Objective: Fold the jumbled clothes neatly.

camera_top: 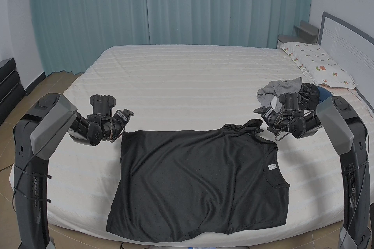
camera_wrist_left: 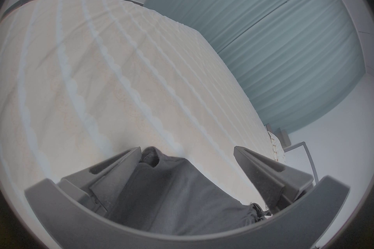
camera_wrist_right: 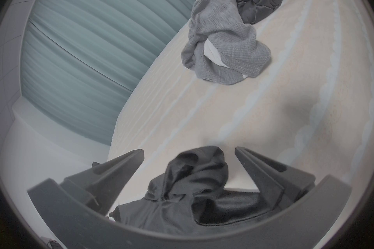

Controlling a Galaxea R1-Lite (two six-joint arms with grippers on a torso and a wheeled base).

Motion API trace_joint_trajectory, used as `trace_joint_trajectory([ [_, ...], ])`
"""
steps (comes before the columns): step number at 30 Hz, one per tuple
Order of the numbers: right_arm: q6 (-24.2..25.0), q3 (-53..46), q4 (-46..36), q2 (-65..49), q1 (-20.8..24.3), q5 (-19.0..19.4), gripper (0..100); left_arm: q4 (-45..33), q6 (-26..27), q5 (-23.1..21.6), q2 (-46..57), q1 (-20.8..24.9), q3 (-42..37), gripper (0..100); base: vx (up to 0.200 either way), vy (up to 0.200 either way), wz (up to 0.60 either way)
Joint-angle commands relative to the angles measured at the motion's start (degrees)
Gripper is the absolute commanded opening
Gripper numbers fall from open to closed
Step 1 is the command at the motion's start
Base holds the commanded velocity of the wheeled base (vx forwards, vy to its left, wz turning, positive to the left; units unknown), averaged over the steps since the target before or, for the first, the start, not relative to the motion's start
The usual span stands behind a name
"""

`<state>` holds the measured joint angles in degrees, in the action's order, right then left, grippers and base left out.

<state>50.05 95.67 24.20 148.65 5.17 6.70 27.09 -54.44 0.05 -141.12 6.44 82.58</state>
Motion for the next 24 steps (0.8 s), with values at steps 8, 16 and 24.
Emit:
trace_joint_trajectory([
  [8, -2.86, -3.65, 2.52, 1.29, 0.10, 1.82, 100, -4.94, 0.39, 0.65, -8.74, -0.11, 9.71, 100, 0.000, 0.000, 0.00],
  [16, -4.70, -2.16, 2.96, 3.40, 1.25, 1.64, 100, -4.85, 3.47, 2.24, -10.49, 0.07, 10.76, 0, 0.000, 0.000, 0.00],
  [24, -4.70, 1.97, 4.63, 5.16, 1.07, 0.41, 0, -4.59, 3.64, 5.58, -12.69, 0.33, 13.84, 0, 0.000, 0.000, 0.00],
])
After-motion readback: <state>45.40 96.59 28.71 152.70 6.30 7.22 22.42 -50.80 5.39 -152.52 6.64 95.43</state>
